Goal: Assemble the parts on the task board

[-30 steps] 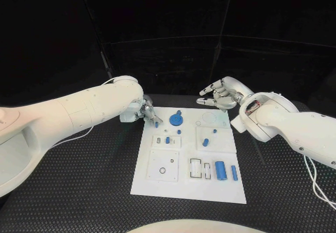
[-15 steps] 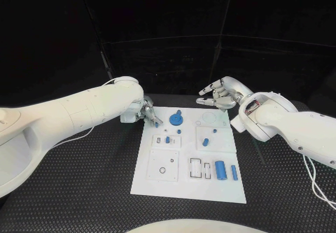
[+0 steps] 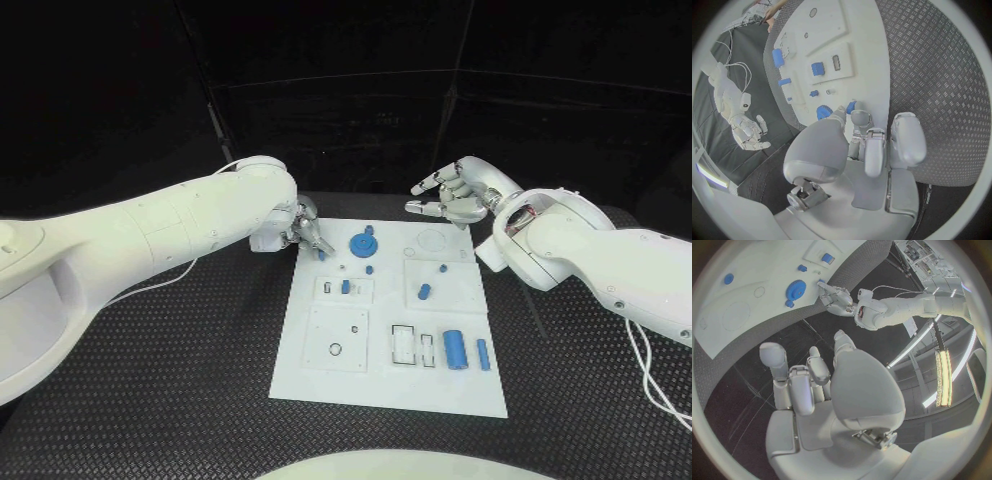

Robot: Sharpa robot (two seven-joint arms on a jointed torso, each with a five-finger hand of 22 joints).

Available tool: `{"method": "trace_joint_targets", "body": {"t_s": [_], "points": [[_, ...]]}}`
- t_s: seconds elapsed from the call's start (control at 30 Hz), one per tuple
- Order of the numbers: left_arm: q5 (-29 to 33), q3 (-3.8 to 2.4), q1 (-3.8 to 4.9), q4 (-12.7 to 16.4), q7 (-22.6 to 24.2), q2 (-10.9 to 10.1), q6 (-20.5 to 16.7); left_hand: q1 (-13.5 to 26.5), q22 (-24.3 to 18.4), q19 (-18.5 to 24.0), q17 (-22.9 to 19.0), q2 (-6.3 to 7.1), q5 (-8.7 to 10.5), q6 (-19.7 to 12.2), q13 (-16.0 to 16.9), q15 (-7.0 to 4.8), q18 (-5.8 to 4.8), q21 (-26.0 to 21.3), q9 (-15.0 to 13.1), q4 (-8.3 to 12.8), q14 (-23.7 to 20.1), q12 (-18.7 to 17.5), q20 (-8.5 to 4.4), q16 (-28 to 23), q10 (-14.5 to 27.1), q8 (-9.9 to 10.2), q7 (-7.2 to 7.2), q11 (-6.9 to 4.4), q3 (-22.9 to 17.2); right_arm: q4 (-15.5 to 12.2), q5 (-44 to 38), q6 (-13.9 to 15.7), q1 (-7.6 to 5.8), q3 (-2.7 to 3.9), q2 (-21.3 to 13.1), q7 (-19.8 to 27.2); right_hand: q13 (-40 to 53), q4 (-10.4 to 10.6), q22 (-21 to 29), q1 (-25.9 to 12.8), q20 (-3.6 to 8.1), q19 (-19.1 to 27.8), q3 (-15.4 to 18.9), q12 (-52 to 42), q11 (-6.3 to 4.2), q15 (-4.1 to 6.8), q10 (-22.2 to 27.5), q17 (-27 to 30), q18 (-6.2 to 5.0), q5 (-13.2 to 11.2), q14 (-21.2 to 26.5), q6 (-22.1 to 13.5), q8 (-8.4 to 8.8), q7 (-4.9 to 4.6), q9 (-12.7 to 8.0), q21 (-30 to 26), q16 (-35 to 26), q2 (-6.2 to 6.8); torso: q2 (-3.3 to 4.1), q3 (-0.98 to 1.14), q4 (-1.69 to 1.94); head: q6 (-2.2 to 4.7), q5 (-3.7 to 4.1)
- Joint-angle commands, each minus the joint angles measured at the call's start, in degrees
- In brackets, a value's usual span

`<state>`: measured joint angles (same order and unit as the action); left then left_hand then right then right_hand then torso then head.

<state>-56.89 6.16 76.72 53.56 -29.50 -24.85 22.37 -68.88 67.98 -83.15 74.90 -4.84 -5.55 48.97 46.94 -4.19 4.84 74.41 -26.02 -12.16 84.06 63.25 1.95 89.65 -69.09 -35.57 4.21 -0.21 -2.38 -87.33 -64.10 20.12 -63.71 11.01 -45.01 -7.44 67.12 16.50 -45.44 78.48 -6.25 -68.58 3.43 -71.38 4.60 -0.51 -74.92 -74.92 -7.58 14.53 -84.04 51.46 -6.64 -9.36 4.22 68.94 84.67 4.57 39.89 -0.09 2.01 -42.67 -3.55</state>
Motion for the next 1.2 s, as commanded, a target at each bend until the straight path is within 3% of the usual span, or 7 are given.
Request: {"method": "trace_joint_targets", "body": {"t_s": [0.03, 0.3, 0.43, 0.5, 0.7, 0.83, 1.2], "points": [[1.3, -0.03, 0.08, 0.1, 0.8, 0.1, -0.2, -2.4, 0.0, 0.1, 15.1, -0.82, -0.39, 0.2, -0.2, 0.21, -0.35, 0.2, 0.2, 1.9, 5.9, 0.1, 0.30, 0.4, 0.4, 0.4, -0.24, -0.10, -1.4, 0.0, 0.1, -0.3, -0.08, 0.03, 0.0, 0.5, -0.1, 0.0, 0.1, -0.2, 0.11, 0.3, 0.3, 0.3, -0.20, 0.52, 0.1, -3.0, -0.43, 0.4, -3.2, -0.1, -0.31, -0.05, 0.0, -0.2, -0.2, -0.48, 0.00, -0.02, 0.01, 0.01, -0.03], [1.6, -0.03, 0.07, 0.2, 1.2, 0.0, -0.9, -8.1, -0.1, 0.3, 15.1, -2.03, -0.63, -0.5, -1.0, 0.12, -0.31, -0.1, 0.9, 7.7, 5.9, -0.9, 0.11, 0.4, 1.3, 1.2, -0.13, -0.16, -9.9, 0.1, 0.1, -0.5, -0.08, 0.03, 0.0, 0.5, -0.1, 0.0, 0.1, -0.2, 0.11, 0.3, 0.3, 0.3, -0.20, 0.52, 0.1, -3.0, -0.43, 0.4, -3.2, -0.1, -0.31, -0.05, 0.0, -0.2, -0.2, -0.48, -0.03, 0.01, 0.01, -0.10, -0.08], [2.4, -0.03, 0.07, 0.2, 1.1, -0.1, -1.1, -7.4, -0.1, 0.4, 15.1, -0.59, -0.64, -0.8, -2.0, 0.52, -0.31, -0.2, 0.9, 10.0, 5.9, -1.7, 0.39, 0.4, 1.5, 1.1, 0.26, 0.12, -16.8, 0.1, 0.1, -0.6, -0.08, 0.02, 0.0, 0.4, -0.1, 0.0, 0.2, -0.2, 0.12, 0.4, 0.3, 0.3, -0.20, 0.52, 0.2, -3.0, -0.45, 0.4, -3.2, -0.1, -0.33, -0.05, 0.0, -0.3, -0.3, -0.58, -0.04, 0.02, 0.00, -0.13, -0.08], [3.0, -0.03, 0.07, 0.4, 1.1, -0.3, -1.4, -4.5, 0.0, 0.4, 15.1, 1.09, -0.52, -0.8, -2.3, 0.72, -0.29, -0.2, 0.7, 10.8, 5.9, -1.8, 0.63, 0.4, 1.2, 0.5, 0.46, 0.25, -22.4, 0.2, 0.1, -0.6, -0.08, 0.02, 0.0, 0.4, -0.1, 0.0, 0.2, -0.2, 0.12, 0.4, 0.3, 0.3, -0.20, 0.52, 0.2, -3.0, -0.45, 0.4, -3.2, -0.1, -0.33, -0.05, 0.0, -0.3, -0.3, -0.58, -0.03, 0.02, 0.01, -0.16, -0.08], [5.3, -0.03, 0.07, 1.9, 1.1, -1.5, -3.0, -0.7, 0.2, 0.4, 15.1, 2.92, -0.38, -1.0, -2.3, 0.61, -0.30, -0.2, -0.1, 12.0, 5.9, -1.5, 0.65, 0.4, 0.8, -0.9, 0.25, 0.24, -28.5, 0.2, 0.1, -0.7, -0.07, 0.02, -0.1, 0.4, -0.1, 0.0, 0.2, -0.2, 0.12, 0.4, 0.3, 0.3, -0.20, 0.52, 0.2, -3.0, -0.45, 0.4, -3.2, -0.1, -0.33, -0.05, 0.0, -0.3, -0.3, -0.58, -0.09, -0.02, 0.08, -0.04, -0.05], [7.0, -0.02, 0.07, 4.5, 0.9, -3.1, -4.9, 0.3, 0.3, 0.3, 15.1, 3.29, -0.35, -1.0, -2.3, 0.57, -0.32, -0.2, -0.4, 12.3, 5.9, -1.4, 0.64, 0.4, 0.6, -1.4, 0.20, 0.20, -30.0, 0.3, 0.1, -0.7, -0.06, 0.02, -0.2, 0.4, -0.1, 0.0, 0.2, -0.2, 0.12, 0.4, 0.4, 0.3, -0.20, 0.52, 0.2, -3.0, -0.45, 0.5, -3.2, -0.1, -0.35, -0.05, 0.0, -0.3, -0.3, -0.63, -0.10, -0.09, 0.26, -0.07, -0.02], [8.0, 0.21, -0.17, 17.5, 0.9, -10.6, -13.1, 2.1, 0.2, 0.4, 14.8, 4.21, -0.31, -1.2, -2.1, 0.48, -0.26, -0.4, -1.0, 13.2, 5.9, -1.1, 0.56, 0.2, 0.2, -2.6, 0.03, 0.05, -33.0, 0.7, 0.2, -0.8, 0.00, 0.00, -0.3, 0.4, -0.1, 0.0, 0.2, -0.2, 0.12, 0.4, 0.4, 0.3, -0.20, 0.52, 0.2, -3.0, -0.45, 0.5, -3.2, -0.1, -0.35, -0.05, 0.0, -0.3, -0.3, -0.63, -0.14, -0.01, 0.42, -0.27, -0.15]]}}
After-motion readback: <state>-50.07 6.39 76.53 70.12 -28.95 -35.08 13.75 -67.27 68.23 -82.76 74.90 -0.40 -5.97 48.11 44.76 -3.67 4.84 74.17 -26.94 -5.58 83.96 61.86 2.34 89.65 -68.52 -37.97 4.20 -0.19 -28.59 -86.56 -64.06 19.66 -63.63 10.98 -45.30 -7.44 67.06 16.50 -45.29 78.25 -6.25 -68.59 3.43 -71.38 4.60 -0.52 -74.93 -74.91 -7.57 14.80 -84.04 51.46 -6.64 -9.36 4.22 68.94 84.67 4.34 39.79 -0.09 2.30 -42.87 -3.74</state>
